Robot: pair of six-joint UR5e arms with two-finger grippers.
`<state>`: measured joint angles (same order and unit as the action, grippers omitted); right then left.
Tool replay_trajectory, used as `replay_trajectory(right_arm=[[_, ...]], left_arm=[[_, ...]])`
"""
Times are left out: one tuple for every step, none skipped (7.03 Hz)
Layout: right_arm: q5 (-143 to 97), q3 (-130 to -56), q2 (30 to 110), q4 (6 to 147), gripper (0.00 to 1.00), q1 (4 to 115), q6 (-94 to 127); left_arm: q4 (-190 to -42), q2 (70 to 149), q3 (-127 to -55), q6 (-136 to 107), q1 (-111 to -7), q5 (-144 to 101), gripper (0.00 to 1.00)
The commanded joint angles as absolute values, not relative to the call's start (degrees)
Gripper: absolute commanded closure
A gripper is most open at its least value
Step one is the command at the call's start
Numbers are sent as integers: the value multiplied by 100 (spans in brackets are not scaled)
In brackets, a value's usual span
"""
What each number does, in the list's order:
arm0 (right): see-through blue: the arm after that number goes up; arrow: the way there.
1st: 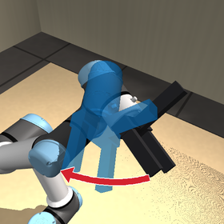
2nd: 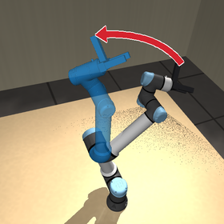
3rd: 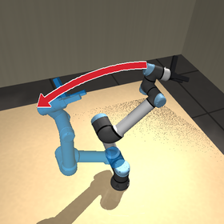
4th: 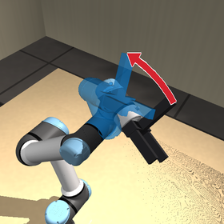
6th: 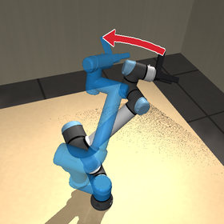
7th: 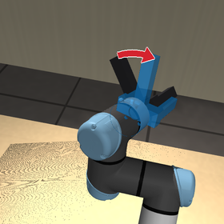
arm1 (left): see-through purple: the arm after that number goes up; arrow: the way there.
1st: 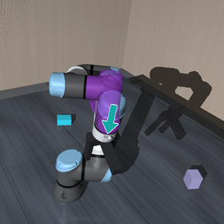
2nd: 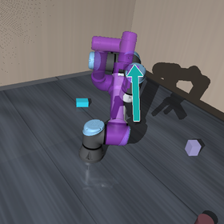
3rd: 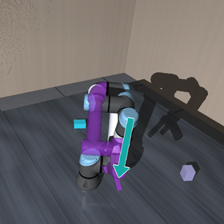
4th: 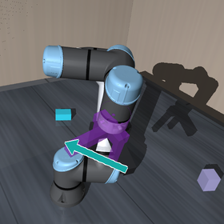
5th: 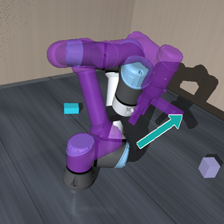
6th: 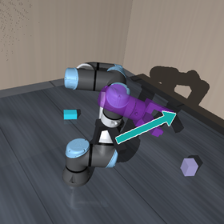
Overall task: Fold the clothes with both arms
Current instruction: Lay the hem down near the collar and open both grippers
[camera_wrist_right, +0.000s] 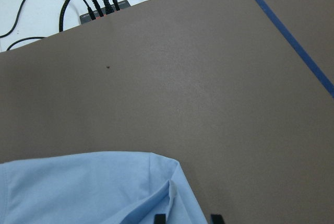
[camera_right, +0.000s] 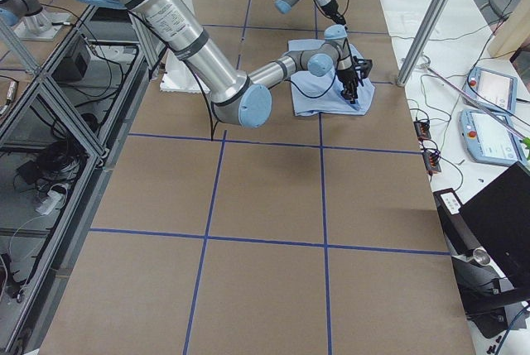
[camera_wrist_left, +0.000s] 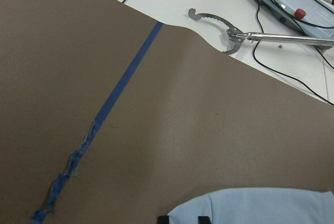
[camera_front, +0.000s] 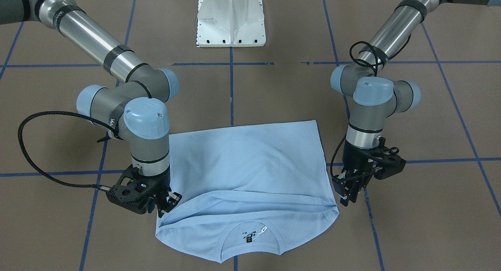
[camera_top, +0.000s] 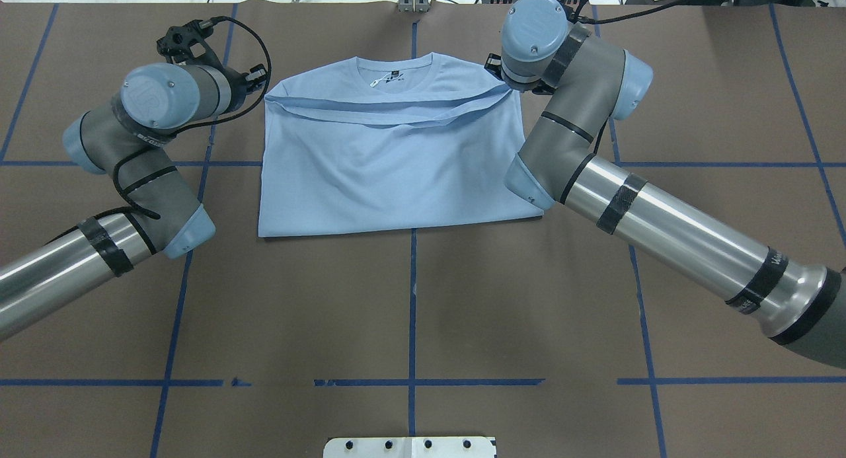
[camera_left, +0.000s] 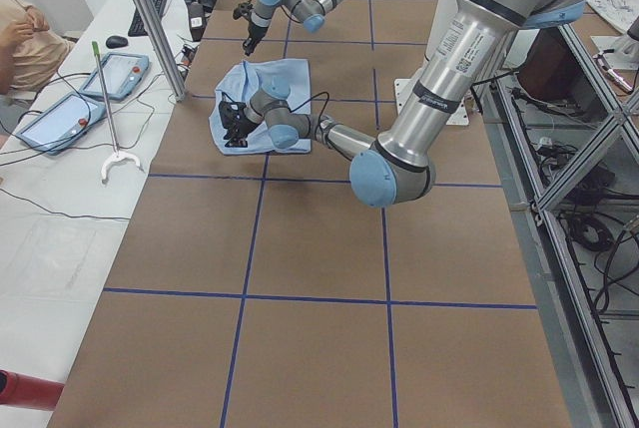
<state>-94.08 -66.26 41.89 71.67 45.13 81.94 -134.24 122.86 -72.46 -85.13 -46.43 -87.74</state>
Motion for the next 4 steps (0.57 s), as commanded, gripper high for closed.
replay_trajectory(right_arm=[[-9657,-7577,4828,7075,45,4326,8253],[-9981,-8768,5730,7084,41,4124,8288],[-9984,-9398,6166,7127,39,3878,8975],[-9976,-9474,6335,7076,39,3711,9444]], left_arm=[[-13596,12313,-7329,-8507,-4755,-9312,51],[-13562,12244,-7687,-8543,-4781,-9447,51],[-13553,12217,-7786,-8552,-4790,-9448,51],[-13544,12217,-7805,-8543,-4790,-9440,51]])
